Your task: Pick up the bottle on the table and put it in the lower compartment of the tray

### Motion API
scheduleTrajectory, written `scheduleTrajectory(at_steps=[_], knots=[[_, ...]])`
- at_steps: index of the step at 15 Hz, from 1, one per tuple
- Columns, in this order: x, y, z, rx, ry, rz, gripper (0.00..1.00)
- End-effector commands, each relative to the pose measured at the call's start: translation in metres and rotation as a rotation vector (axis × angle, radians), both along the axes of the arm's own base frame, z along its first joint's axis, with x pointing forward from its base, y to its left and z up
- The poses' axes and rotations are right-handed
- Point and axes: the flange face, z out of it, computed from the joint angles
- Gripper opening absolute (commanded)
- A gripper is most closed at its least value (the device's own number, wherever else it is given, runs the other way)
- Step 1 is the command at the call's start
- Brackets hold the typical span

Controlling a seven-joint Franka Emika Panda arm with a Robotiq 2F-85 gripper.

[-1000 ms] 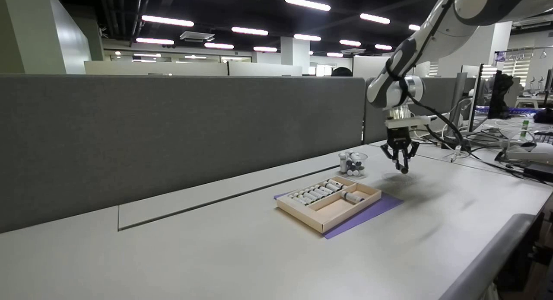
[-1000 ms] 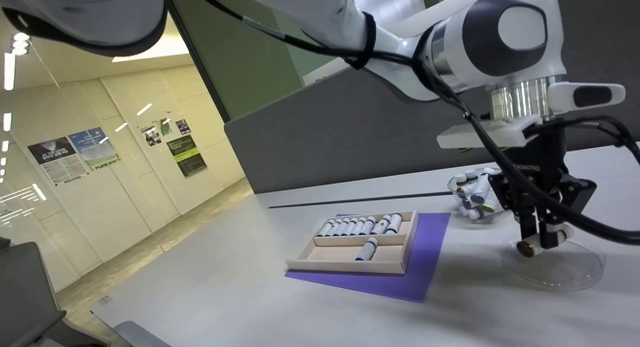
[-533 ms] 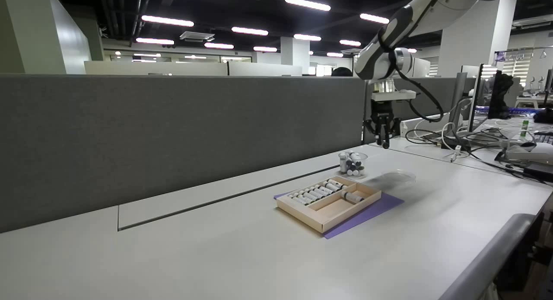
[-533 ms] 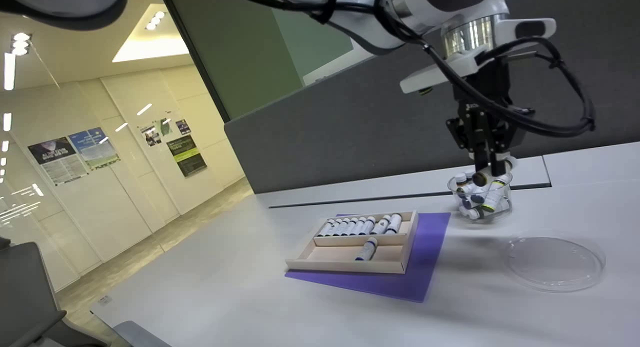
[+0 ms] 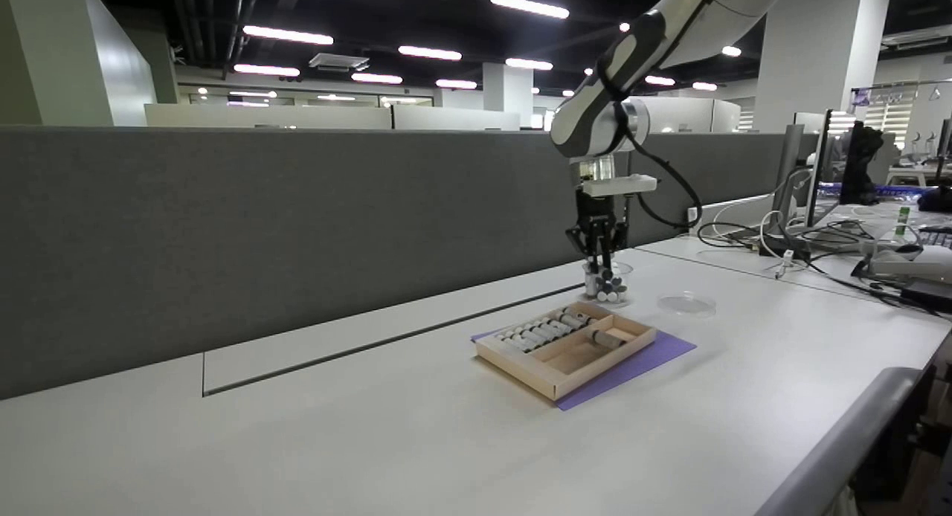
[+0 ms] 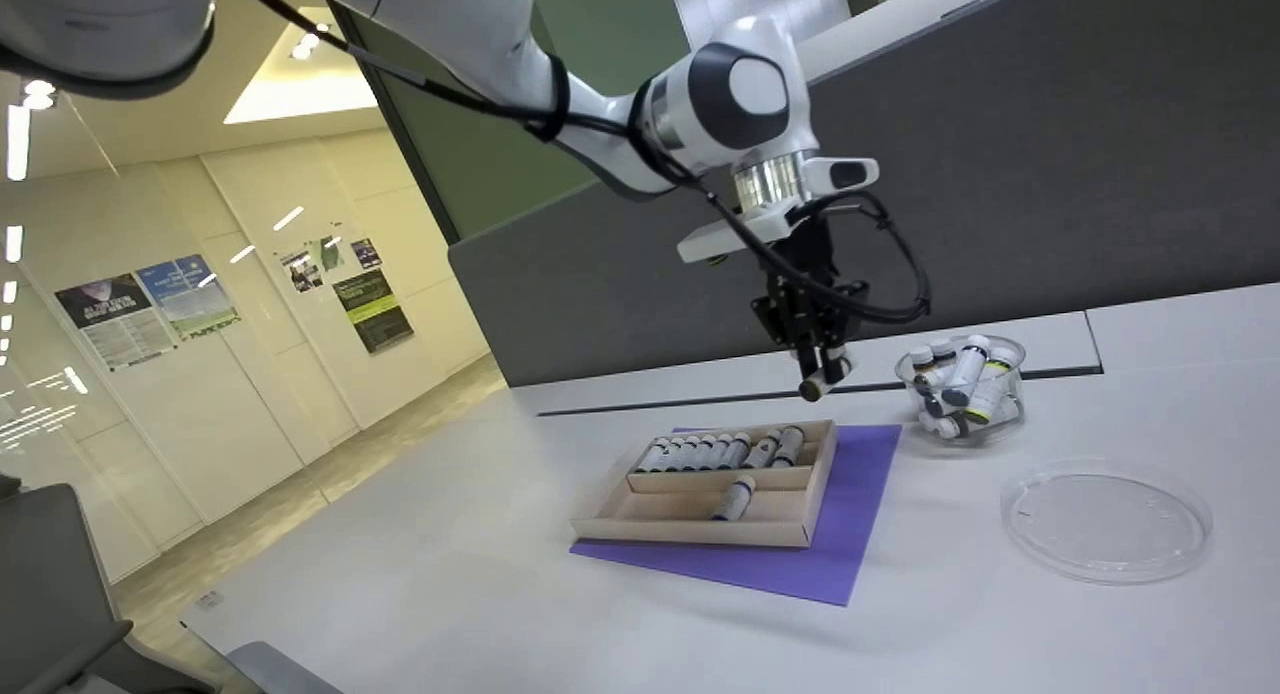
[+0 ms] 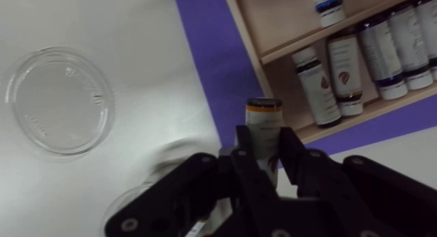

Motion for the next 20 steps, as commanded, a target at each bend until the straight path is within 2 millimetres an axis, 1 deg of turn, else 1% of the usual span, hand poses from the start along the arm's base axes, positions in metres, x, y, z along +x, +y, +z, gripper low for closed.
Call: scheduleTrajectory(at_steps=[1, 4, 6, 9, 12, 13, 14, 15, 20], knots=[[-0.014, 0.052, 0.001, 0.001, 0.014, 0.091, 0.05], [-0.024, 0.090, -0.001, 0.007, 0.035, 0.159, 0.05], [-0.033, 0.110, 0.002, 0.019, 0.051, 0.206, 0.05], [-0.048, 0.135, 0.007, 0.046, 0.071, 0.273, 0.05], [-0.064, 0.156, 0.012, 0.069, 0.087, 0.333, 0.05], [-0.069, 0.161, 0.011, 0.074, 0.096, 0.348, 0.05], [-0.050, 0.156, 0.000, 0.074, 0.083, 0.321, 0.05], [-0.053, 0.159, 0.001, 0.076, 0.086, 0.328, 0.20], [-0.053, 0.157, -0.005, 0.077, 0.090, 0.324, 0.20]])
